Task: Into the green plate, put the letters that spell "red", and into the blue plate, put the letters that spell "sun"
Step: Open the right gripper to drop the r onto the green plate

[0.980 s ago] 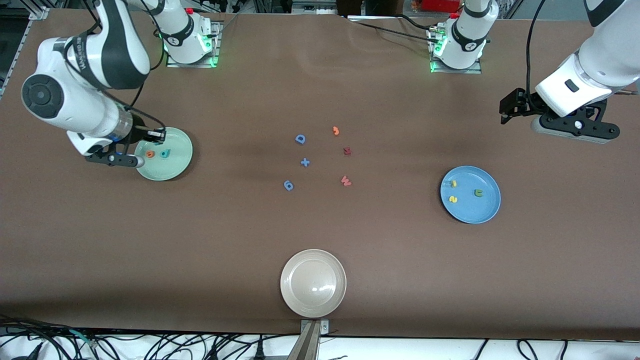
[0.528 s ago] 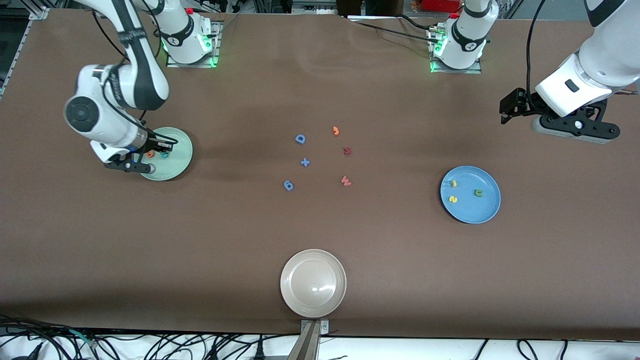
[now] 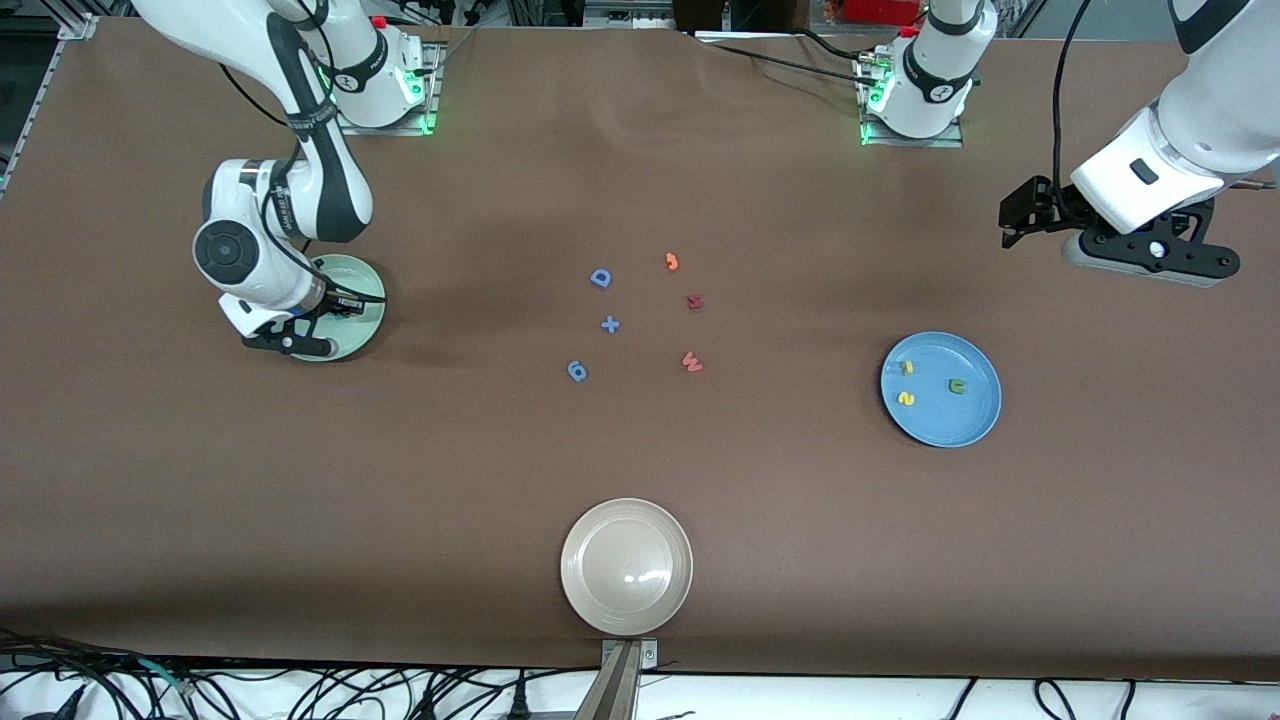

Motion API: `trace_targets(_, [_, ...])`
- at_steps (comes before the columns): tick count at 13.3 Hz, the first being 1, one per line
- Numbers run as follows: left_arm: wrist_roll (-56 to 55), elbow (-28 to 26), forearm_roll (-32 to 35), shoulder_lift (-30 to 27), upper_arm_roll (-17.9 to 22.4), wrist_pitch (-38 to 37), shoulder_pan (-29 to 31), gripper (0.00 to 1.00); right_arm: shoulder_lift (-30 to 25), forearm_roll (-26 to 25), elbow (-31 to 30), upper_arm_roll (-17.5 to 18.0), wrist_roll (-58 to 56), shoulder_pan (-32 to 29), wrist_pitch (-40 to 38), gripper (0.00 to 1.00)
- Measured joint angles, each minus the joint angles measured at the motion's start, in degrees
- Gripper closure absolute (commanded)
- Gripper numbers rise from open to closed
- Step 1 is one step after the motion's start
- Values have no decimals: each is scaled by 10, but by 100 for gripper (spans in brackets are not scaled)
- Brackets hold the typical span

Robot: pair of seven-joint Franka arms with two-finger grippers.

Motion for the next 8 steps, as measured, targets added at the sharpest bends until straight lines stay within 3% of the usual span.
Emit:
trace_targets(1, [0,0,0,0,0,0,0,0,3,10,0,5,0,0,2,78])
trace_targets(2, [0,0,0,0,0,0,0,0,4,19,0,11,0,1,2,52])
trace_targets(3, [0,0,0,0,0,0,0,0,3,23,0,14,0,1,3,16])
trace_targets(4, [0,0,0,0,0,0,0,0,3,25,1,16,0,2,3,1])
trace_targets(8, [0,0,0,0,0,0,0,0,-10,28,13,16,0,2,3,1])
